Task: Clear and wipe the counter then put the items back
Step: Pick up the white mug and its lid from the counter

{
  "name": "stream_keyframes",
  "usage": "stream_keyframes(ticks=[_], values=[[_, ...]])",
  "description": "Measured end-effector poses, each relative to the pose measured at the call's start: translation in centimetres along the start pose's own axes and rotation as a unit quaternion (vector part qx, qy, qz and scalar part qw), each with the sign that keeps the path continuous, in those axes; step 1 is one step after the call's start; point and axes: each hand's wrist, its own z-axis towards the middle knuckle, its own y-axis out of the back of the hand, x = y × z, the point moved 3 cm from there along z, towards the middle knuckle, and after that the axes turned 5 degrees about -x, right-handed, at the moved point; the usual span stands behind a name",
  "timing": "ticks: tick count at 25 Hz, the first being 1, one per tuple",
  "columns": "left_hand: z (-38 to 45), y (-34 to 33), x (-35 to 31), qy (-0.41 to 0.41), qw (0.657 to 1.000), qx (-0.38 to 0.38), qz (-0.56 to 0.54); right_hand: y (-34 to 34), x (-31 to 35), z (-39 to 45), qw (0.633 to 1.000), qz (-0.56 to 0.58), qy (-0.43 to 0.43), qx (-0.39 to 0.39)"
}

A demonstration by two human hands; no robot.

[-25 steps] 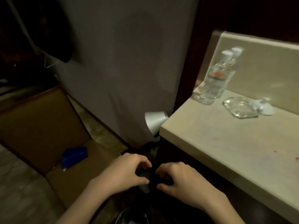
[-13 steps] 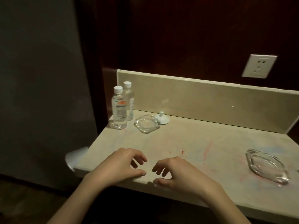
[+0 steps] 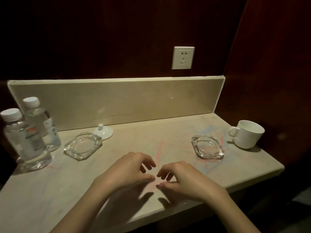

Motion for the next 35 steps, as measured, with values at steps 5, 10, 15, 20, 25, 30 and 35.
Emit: stream_keyframes(ticks=[5,10,15,20,25,30,35], values=[[4.7,-1.7,-3.2,-0.033,0.999,0.021,0.003,3.0,-4.9,-1.4,0.999,-0.003,-0.042,-0.028],[10.3,-2.9,-8.2,-0.061,0.998,0.026,-0.014,7.0,-10.6,-2.0,0.996,0.005,-0.073,-0.056],[16.9,-5.4,-13.2,-0.081,0.996,0.005,-0.046,13.0,-17.9,-3.8,0.987,-0.01,-0.109,-0.118],[22.5,-8.1,-17.4,-0.082,0.993,0.01,-0.08,18.1,-25.5,-3.8,0.97,-0.065,-0.157,-0.177],[25.4,-9.4,-19.2,-0.074,0.995,0.006,-0.065,18.2,-29.0,-0.9,0.976,-0.061,-0.19,-0.091],[24.8,-8.8,-17.2,-0.052,0.998,0.011,-0.023,18.0,-29.5,0.9,0.976,-0.092,-0.191,-0.045],[22.2,-6.0,-12.1,0.001,1.0,-0.013,-0.001,19.3,-25.8,4.3,0.979,-0.126,-0.144,-0.074]])
